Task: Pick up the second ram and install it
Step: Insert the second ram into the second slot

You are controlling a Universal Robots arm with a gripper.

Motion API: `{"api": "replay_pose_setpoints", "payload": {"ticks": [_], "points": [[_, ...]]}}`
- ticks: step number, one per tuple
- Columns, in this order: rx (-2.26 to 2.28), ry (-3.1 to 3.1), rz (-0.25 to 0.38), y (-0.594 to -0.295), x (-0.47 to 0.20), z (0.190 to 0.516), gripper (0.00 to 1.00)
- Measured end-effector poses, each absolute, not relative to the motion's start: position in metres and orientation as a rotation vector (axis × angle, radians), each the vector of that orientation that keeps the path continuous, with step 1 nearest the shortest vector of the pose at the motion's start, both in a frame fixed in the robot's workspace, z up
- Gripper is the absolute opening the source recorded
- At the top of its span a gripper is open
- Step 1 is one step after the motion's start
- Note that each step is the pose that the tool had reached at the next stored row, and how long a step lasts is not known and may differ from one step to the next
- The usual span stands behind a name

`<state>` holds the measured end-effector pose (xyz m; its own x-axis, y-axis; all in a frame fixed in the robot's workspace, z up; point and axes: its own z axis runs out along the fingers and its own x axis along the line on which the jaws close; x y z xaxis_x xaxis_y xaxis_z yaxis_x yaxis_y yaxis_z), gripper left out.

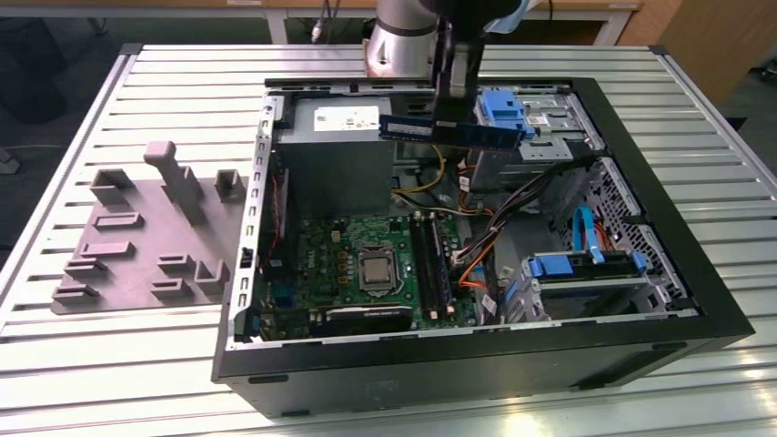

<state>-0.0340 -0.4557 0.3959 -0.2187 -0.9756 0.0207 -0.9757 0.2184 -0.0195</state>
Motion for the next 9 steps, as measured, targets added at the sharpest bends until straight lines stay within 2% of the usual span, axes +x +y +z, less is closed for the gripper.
{"api": "replay_pose_setpoints", "payload": {"ticks": [9], "points": [[1.759,-2.595,0.046,-0.4557,-0.0340,0.3932,0.14]]}}
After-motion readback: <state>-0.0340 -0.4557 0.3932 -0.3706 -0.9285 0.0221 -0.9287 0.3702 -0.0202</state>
